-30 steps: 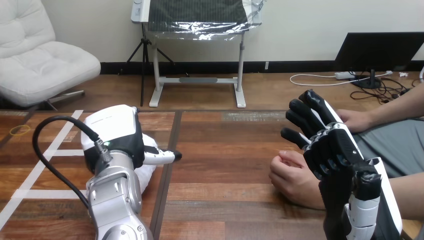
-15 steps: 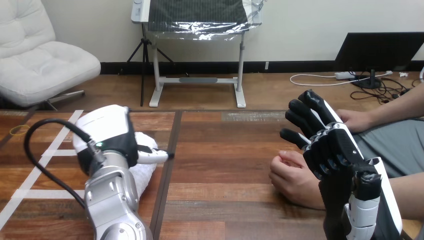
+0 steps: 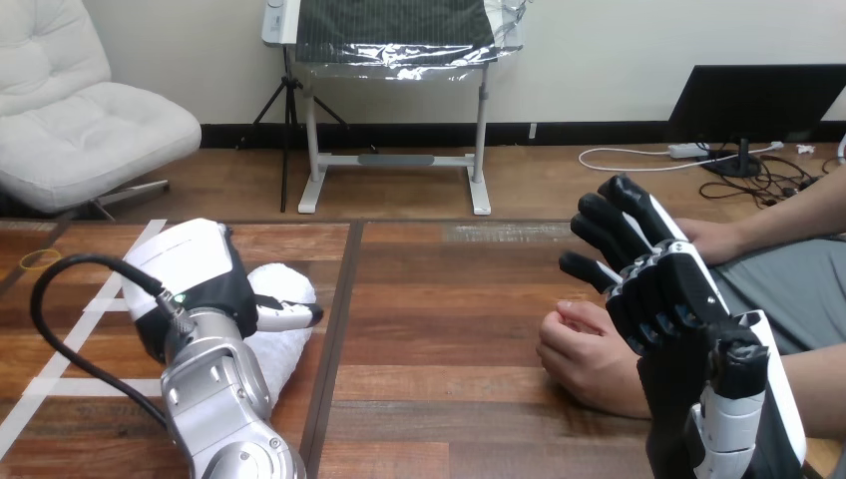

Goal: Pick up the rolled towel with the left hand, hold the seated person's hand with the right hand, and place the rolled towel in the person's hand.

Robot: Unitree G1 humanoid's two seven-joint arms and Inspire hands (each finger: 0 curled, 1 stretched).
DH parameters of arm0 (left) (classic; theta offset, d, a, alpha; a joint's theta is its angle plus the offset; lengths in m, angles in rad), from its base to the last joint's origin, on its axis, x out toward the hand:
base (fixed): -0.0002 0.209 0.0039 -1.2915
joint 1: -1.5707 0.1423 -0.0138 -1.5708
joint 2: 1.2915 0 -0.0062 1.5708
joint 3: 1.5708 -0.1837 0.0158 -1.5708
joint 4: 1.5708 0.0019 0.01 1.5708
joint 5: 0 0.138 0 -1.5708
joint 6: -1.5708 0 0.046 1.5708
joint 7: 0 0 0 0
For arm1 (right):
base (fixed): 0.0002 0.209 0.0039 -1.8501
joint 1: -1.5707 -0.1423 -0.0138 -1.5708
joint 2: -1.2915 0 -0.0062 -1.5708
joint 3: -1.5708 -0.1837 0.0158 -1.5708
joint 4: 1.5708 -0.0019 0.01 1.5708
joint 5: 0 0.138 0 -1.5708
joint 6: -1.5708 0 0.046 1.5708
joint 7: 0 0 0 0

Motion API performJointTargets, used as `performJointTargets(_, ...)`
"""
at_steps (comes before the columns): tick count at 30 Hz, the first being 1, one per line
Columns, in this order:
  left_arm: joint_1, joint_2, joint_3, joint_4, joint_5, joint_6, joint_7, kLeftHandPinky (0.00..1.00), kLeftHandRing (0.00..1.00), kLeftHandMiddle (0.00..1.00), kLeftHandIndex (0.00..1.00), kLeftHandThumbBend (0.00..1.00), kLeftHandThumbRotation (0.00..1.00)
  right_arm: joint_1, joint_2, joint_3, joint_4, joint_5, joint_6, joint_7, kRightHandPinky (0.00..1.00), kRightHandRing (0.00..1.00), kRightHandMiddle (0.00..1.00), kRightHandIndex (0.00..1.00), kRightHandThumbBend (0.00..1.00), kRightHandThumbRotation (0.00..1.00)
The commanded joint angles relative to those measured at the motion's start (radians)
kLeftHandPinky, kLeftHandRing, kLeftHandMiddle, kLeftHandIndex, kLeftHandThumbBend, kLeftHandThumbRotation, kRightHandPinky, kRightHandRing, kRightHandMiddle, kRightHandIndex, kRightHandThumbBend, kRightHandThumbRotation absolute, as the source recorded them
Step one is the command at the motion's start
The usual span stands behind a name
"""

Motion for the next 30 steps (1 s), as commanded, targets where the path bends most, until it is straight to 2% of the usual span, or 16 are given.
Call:
performJointTargets(1,-0.048,-0.011,0.019,0.020,0.002,0.004,0.048,1.00,0.95,0.95,0.91,0.88,0.44,-0.050,0.007,0.002,-0.043,0.009,-0.004,0.000,0.84,0.91,0.90,0.91,0.83,1.00)
performJointTargets(18,-0.054,-0.015,0.027,0.059,-0.022,0.008,0.065,1.00,0.98,0.98,0.92,0.87,0.43,-0.047,0.009,0.002,-0.047,0.001,-0.007,-0.004,0.84,0.91,0.90,0.91,0.83,1.00)
performJointTargets(30,-0.066,-0.006,0.012,0.103,-0.028,0.009,0.040,1.00,0.98,0.96,0.91,0.88,0.44,-0.046,0.008,0.005,-0.053,0.010,-0.005,-0.002,0.84,0.91,0.90,0.91,0.83,1.00)
